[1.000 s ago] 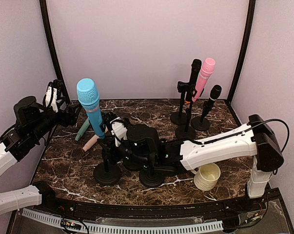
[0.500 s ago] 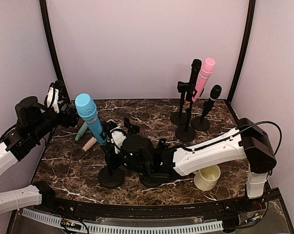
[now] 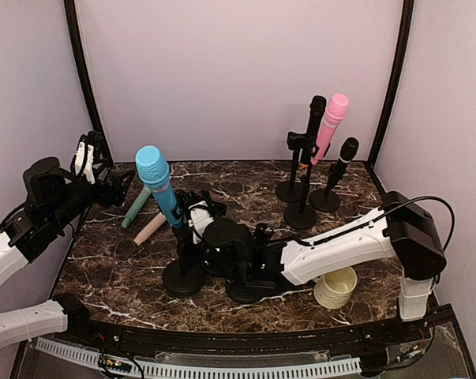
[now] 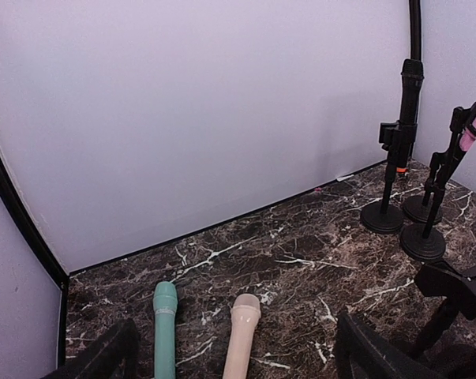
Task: Remove the microphone from the stand
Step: Place the microphone stand with the microphone at the center of the board, then hold the microphone on the microphone stand.
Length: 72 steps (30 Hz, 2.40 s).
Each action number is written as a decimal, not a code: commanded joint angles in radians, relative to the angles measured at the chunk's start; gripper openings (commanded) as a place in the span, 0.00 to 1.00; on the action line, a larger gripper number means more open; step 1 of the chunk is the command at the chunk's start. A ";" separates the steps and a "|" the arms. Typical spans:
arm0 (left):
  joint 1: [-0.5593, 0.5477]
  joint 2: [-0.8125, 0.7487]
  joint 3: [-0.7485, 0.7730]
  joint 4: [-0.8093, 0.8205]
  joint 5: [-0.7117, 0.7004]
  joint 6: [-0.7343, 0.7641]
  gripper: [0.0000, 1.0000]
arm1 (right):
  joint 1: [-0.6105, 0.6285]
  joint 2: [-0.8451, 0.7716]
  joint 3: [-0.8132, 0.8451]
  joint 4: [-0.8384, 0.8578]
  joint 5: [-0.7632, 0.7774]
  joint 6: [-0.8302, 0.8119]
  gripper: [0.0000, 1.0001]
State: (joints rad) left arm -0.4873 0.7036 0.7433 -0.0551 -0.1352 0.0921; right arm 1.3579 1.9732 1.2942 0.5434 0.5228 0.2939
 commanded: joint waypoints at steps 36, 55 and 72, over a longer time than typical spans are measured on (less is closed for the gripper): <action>-0.002 -0.039 -0.032 0.027 0.063 0.034 0.88 | -0.056 -0.010 0.051 -0.043 0.280 -0.025 0.43; -0.003 -0.004 -0.024 0.013 0.463 0.070 0.88 | -0.020 -0.353 -0.222 0.012 -0.007 -0.070 0.85; -0.079 -0.048 -0.100 0.133 0.597 -0.141 0.87 | -0.328 -0.589 -0.244 -0.159 -0.696 -0.037 0.97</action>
State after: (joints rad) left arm -0.5484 0.6888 0.6724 0.0040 0.4458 0.0479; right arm 1.0664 1.3762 0.9810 0.4511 -0.0032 0.2440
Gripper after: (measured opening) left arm 0.867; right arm 0.971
